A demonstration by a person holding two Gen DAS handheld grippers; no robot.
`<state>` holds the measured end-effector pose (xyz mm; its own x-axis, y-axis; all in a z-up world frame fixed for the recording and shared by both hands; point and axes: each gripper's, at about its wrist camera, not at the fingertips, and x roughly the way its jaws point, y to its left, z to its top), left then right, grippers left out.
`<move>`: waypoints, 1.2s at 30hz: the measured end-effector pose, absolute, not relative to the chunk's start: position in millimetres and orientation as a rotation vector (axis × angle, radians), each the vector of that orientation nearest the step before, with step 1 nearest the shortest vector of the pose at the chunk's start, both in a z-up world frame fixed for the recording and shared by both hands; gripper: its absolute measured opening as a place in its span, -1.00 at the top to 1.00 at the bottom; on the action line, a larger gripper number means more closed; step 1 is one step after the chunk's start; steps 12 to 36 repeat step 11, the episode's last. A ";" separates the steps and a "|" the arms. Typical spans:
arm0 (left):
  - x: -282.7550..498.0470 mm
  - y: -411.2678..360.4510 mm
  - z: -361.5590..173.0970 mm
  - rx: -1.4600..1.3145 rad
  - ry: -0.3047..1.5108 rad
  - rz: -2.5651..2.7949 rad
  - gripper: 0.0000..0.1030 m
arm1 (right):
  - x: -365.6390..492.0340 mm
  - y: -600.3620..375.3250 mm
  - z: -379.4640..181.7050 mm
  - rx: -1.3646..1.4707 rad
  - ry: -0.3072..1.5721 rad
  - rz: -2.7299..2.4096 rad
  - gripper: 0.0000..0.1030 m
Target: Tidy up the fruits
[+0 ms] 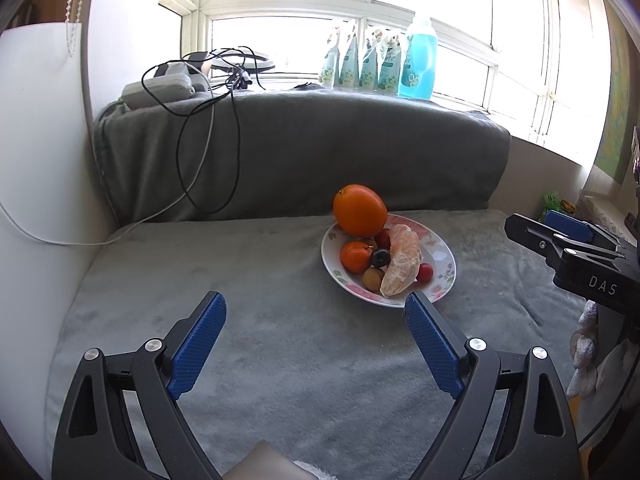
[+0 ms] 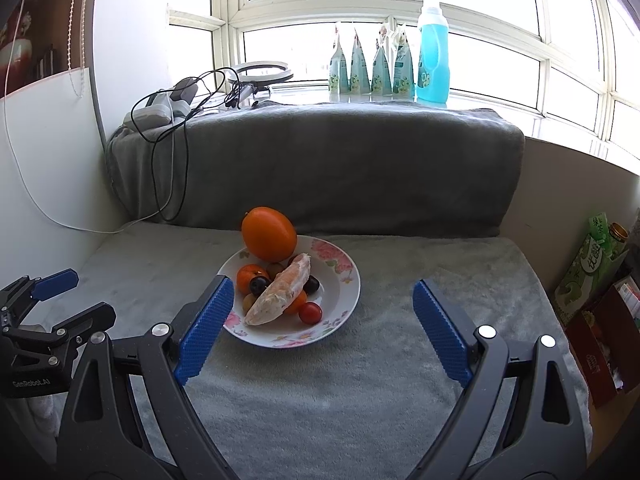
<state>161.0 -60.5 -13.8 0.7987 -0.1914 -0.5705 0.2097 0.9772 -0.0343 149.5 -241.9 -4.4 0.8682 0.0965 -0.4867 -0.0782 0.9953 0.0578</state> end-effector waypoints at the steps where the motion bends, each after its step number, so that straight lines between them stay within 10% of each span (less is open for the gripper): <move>1: 161.4 -60.1 -13.9 0.031 0.609 -0.215 -0.77 | 149.6 -241.8 -4.9 0.037 0.512 0.091 -0.81; 36: 158.4 -59.1 -13.3 0.028 0.597 -0.224 -0.77 | 150.2 -240.9 -8.1 0.035 0.517 0.095 -0.81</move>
